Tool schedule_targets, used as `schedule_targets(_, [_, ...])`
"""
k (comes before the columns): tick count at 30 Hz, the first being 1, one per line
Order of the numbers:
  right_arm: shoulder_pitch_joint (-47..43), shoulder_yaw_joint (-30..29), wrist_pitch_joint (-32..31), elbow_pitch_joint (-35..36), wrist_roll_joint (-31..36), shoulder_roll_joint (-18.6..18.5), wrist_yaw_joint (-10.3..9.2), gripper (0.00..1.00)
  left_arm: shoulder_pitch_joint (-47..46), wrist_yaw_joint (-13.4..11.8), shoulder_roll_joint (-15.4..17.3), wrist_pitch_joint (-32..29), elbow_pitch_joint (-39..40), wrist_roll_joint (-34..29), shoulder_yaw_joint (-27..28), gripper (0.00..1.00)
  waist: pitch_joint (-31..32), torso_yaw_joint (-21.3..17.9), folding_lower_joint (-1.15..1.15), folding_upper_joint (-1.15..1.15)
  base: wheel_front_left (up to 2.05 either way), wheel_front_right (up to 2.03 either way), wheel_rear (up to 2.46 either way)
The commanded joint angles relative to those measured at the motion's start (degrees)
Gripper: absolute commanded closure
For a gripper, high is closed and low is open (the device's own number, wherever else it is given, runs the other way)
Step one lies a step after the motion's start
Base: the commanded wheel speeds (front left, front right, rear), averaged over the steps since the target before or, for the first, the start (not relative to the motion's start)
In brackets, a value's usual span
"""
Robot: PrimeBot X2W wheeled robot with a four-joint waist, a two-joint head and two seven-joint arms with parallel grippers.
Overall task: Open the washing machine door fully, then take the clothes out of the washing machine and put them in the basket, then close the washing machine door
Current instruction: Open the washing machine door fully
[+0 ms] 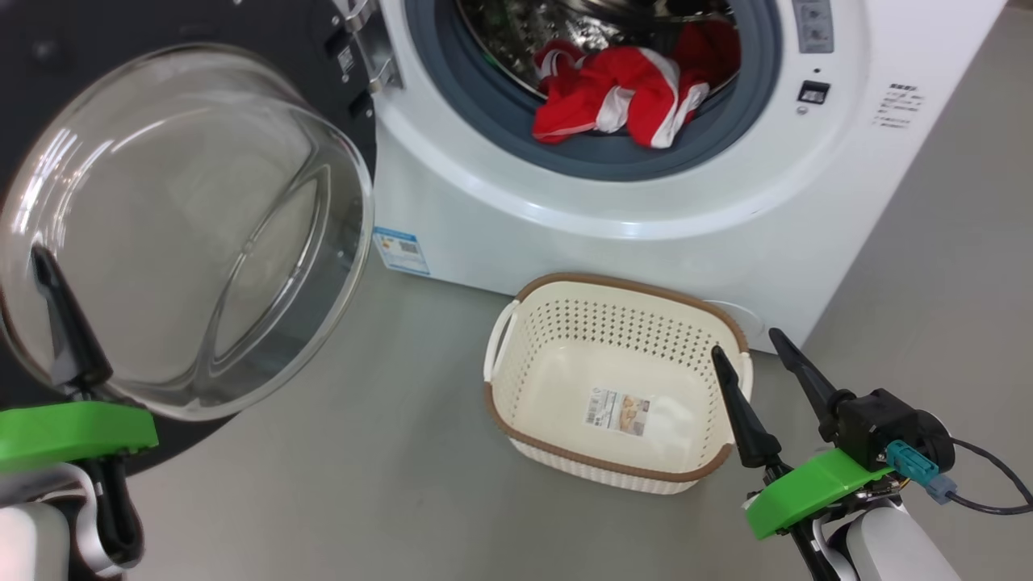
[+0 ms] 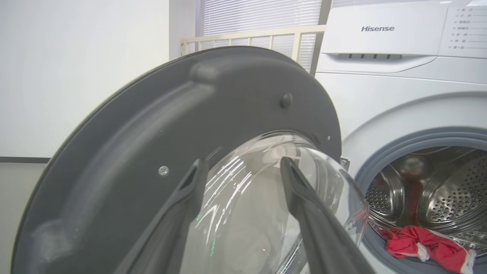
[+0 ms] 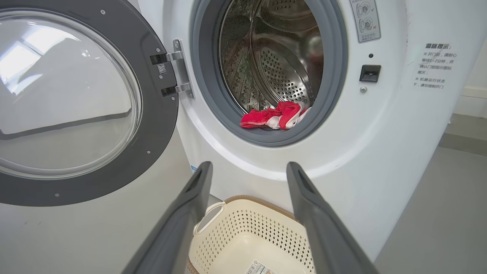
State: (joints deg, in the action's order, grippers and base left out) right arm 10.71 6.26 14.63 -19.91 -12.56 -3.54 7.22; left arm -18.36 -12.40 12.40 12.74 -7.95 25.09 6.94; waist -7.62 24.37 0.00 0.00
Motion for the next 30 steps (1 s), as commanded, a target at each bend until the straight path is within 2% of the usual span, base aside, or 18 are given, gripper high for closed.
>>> schedule_targets(1, [-0.2,1.2,0.4,1.8,-0.3,0.2,0.26,0.00,-0.1,0.0,2.9,-0.2,4.3,-0.9,1.2,0.00,1.3,-1.4,0.00,0.00,0.00,0.00,0.00])
schedule_targets(5, [-0.6,1.1,0.4,2.3,-1.0,0.5,0.26,0.00,0.6,1.9,2.9,-0.2,11.4,-1.4,-1.5,0.00,2.6,-3.5,0.00,0.00,0.00,0.00,0.00])
schedule_targets(9, [-0.9,0.6,0.4,3.3,-2.0,0.6,0.26,0.00,1.3,4.1,2.0,-0.7,14.1,-1.0,-4.6,0.00,3.7,-6.1,0.00,0.00,0.00,0.00,0.00])
schedule_targets(15, [-1.7,-2.5,0.4,4.7,-4.5,0.6,0.26,0.00,2.3,8.7,1.0,-0.2,12.0,-1.0,-10.3,0.00,4.8,-10.8,0.00,0.00,0.00,0.00,0.00])
schedule_targets(16, [-1.7,-2.5,0.4,4.7,-4.5,0.6,0.26,0.00,2.3,8.7,1.0,-0.2,12.0,-1.0,-10.3,0.00,4.8,-10.8,0.00,0.00,0.00,0.00,0.00])
schedule_targets(24, [-1.9,-5.8,0.4,6.5,-6.1,0.7,0.26,0.00,5.3,12.4,0.5,1.7,8.2,-2.8,-13.6,0.00,5.6,-17.9,0.00,0.00,0.00,0.00,0.00])
schedule_targets(30, [-2.4,-4.3,0.4,10.5,-2.9,0.7,0.26,0.00,8.2,12.9,0.5,2.2,4.6,-4.9,-12.3,0.00,5.9,-23.2,0.00,0.00,0.00,0.00,0.00])
